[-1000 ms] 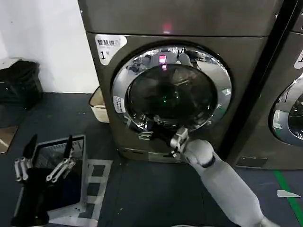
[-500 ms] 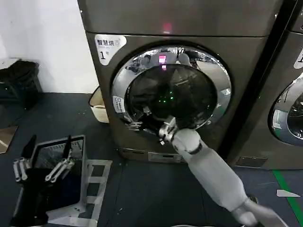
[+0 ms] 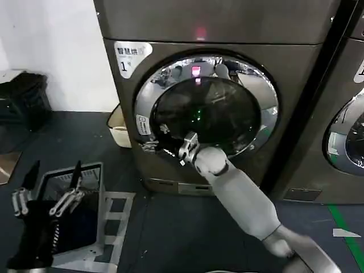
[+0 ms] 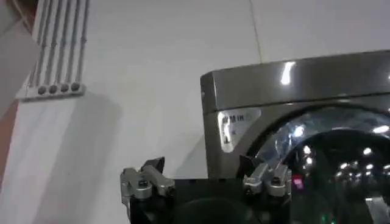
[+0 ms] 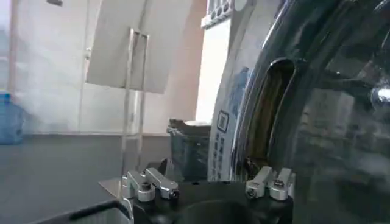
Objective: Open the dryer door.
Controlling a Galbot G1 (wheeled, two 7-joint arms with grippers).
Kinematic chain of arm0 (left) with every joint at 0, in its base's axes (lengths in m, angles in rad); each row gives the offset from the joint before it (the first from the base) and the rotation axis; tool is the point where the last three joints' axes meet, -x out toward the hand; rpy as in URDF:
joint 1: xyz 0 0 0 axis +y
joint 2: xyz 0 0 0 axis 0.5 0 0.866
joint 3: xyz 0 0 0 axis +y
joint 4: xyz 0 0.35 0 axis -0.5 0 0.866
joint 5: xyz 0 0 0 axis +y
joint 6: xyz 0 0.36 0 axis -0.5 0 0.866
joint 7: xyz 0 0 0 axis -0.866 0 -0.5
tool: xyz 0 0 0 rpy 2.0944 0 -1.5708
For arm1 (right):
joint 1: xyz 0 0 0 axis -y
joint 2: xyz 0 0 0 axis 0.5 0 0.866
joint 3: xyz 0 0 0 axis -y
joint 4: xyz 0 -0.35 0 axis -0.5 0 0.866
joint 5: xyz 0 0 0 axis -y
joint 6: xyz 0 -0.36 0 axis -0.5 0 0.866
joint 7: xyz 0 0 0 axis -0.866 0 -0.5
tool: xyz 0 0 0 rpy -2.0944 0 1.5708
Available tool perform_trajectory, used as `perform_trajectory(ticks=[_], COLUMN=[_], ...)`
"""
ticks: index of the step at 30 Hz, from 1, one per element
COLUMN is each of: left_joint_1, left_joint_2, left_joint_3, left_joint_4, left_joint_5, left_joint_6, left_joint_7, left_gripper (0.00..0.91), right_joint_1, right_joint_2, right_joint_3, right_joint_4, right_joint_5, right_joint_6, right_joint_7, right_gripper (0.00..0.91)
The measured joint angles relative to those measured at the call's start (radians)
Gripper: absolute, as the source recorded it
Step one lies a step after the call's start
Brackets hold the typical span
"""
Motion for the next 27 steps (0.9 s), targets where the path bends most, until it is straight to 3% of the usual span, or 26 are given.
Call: perform_trajectory(ticks=[7,10,13,15,19,27], left_joint_1=[-0.036,-0.068,-0.108,-0.138,-0.209,-0.365], left_joint_2=[0.041,0.080,0.146,0.200,0.321,0.484], left_joint_3=[-0.037,-0.055,-0.081,-0.093,-0.093,-0.007], left_joint_4=[0.000,0.000,0.000,0.007,0.128,0.339], left_joint_5=[-0.065,-0.119,-0.221,-0.276,-0.402,-0.592], left_joint_6=[0.075,0.098,0.158,0.156,0.187,0.119], left_joint_7=[-0.044,-0.081,-0.086,-0.070,-0.002,0.061], left_gripper=[0.907,0.907,0.907,0.907,0.907,0.907], right_joint_1=[-0.026,-0.042,-0.059,-0.075,-0.109,-0.195], right_joint_2=[-0.037,-0.068,-0.101,-0.127,-0.169,-0.250], right_joint_3=[0.004,0.013,0.028,0.042,0.077,0.149], right_joint_4=[0.054,0.097,0.144,0.178,0.237,0.337], right_joint_5=[0.009,0.028,0.068,0.073,0.101,0.107], right_joint_6=[-0.029,-0.077,-0.121,-0.133,-0.142,-0.139], right_joint_7=[-0.103,-0.142,-0.189,-0.223,-0.297,-0.460], right_gripper=[0.907,0.907,0.907,0.907,0.907,0.907])
